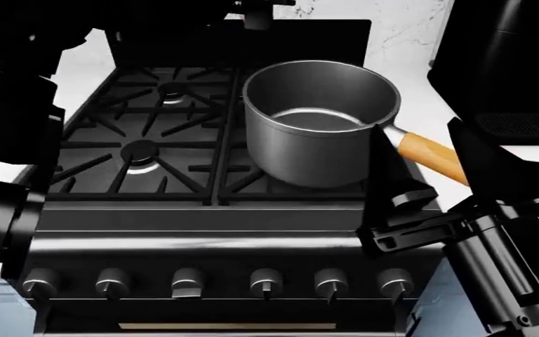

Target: Pick the croissant and place it on the pan. Then turn on the stove to warm the croissant.

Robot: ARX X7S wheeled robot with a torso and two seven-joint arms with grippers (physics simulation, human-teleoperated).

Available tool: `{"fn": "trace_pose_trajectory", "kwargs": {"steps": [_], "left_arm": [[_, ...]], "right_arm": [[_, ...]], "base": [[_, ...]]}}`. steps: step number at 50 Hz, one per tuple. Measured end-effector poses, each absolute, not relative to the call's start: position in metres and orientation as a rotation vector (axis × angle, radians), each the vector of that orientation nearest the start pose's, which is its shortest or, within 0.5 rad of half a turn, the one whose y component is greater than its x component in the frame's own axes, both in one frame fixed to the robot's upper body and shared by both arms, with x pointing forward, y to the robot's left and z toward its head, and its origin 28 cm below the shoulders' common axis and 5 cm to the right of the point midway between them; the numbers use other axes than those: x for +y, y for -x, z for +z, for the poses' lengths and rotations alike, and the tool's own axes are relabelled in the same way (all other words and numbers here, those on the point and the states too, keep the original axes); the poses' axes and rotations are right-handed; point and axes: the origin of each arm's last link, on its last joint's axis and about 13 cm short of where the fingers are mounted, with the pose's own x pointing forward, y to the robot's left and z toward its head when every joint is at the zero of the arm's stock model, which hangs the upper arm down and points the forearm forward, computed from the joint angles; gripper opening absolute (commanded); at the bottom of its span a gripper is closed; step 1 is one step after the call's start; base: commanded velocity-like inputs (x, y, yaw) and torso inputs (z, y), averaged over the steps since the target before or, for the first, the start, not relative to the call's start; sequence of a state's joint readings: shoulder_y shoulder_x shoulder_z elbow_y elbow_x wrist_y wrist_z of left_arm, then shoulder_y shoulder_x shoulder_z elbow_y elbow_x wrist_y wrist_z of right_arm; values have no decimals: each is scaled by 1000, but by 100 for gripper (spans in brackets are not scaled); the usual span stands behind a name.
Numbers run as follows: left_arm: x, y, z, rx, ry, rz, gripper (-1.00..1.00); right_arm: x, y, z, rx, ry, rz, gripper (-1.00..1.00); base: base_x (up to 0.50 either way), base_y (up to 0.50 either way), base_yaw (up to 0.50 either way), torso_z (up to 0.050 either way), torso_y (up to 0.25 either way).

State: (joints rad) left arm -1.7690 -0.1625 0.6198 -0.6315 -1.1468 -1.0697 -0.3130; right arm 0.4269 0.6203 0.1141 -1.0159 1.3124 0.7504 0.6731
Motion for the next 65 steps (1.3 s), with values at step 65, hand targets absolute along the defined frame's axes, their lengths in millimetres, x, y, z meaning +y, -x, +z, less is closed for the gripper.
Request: {"fn": "trace_pose_trajectory", "kwargs": {"steps": [65], "left_arm": [[128, -396, 365, 258, -128, -516, -100]], "right_arm": [[-127, -158, 224, -311, -185, 260, 100]], "base": [[0, 0, 0, 0, 0]]}}
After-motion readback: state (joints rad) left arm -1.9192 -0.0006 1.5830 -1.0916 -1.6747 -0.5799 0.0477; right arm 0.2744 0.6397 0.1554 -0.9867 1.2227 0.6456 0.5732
